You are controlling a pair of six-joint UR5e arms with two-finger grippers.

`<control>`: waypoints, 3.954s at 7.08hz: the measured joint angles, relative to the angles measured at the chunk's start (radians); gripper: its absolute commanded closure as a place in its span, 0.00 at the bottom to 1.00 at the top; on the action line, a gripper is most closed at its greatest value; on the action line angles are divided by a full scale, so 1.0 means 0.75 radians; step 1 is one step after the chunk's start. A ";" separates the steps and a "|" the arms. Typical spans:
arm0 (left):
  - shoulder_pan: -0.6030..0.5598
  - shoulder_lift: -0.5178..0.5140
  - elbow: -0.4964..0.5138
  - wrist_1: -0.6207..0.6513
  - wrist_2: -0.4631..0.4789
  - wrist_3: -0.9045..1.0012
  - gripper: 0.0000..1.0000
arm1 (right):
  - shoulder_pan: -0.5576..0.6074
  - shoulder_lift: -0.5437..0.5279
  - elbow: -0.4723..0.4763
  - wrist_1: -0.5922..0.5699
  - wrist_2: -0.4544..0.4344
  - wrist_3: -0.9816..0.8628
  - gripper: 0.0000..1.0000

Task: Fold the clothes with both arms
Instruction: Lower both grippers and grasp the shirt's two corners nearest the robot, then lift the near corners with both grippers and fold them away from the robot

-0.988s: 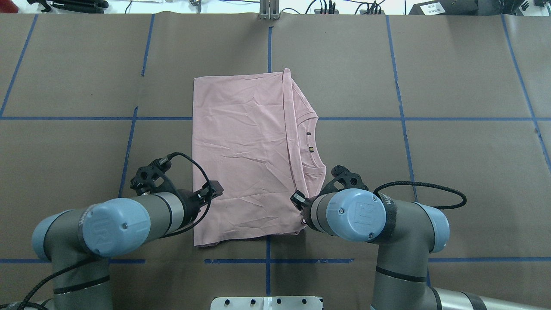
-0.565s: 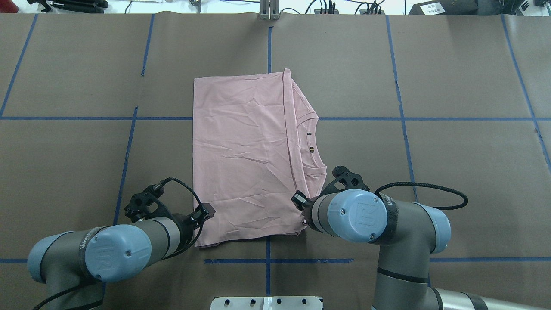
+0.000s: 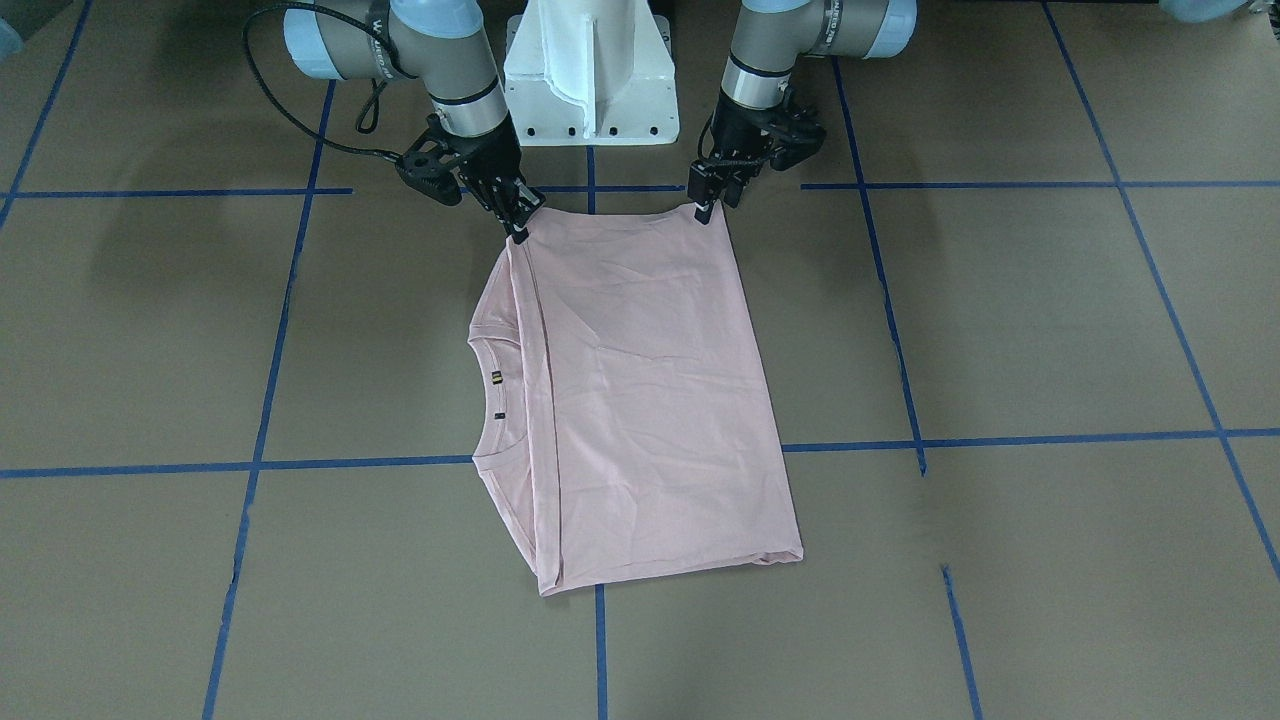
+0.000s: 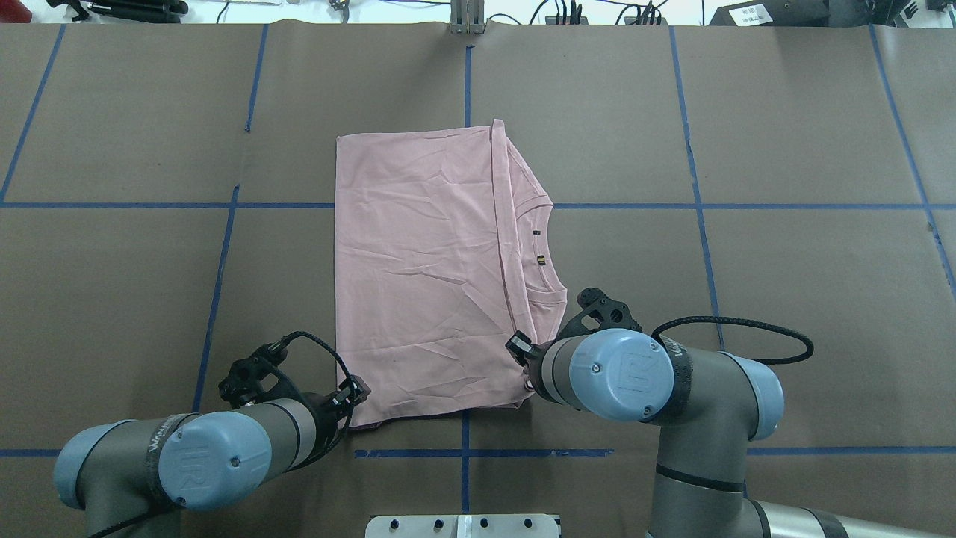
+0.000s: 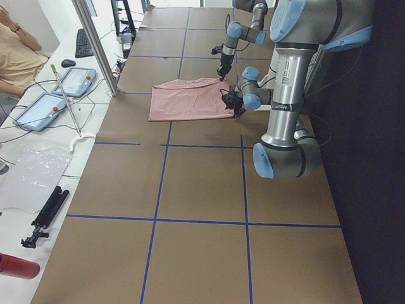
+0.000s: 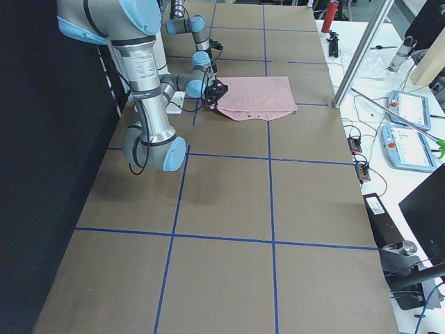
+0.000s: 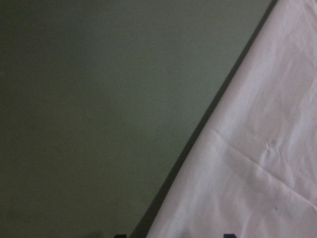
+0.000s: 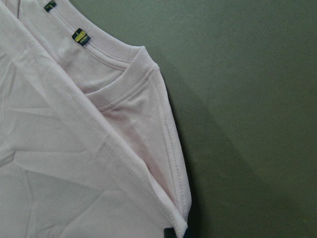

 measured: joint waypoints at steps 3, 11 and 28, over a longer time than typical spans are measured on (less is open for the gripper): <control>0.018 0.001 0.004 0.002 -0.001 -0.001 0.41 | -0.001 -0.001 0.005 0.000 0.000 0.000 1.00; 0.028 -0.006 -0.043 0.008 -0.003 0.002 1.00 | -0.005 -0.007 0.022 0.000 0.001 0.000 1.00; -0.412 -0.442 0.311 -0.009 0.060 0.325 1.00 | 0.489 0.264 -0.304 -0.001 0.305 -0.105 1.00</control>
